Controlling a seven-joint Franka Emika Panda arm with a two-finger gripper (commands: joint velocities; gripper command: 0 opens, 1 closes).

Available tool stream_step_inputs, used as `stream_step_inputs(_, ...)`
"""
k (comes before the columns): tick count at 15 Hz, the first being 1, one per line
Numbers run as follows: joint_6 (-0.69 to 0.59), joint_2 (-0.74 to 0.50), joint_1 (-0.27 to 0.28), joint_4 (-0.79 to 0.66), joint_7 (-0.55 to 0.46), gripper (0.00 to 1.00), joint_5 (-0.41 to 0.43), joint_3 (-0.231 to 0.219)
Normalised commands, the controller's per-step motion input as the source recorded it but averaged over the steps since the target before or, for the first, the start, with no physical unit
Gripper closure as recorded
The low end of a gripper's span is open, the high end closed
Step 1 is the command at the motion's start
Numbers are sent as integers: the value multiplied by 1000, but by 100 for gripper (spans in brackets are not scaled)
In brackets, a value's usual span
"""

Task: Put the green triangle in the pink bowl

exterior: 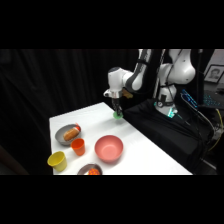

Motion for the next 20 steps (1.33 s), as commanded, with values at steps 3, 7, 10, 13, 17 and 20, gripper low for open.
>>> stream_step_inputs(3,-337,-423,40,-11,180,94,-219,14)
stream_step_inputs(7,-315,-289,54,64,90,95,-58,69)
stream_step_inputs(10,-295,-128,128,173,49,95,112,113)
stream_step_inputs(13,-290,-26,166,252,53,95,197,126)
stream_step_inputs(17,-247,100,146,321,94,95,163,114)
stream_step_inputs(20,-204,198,112,362,98,95,121,89)
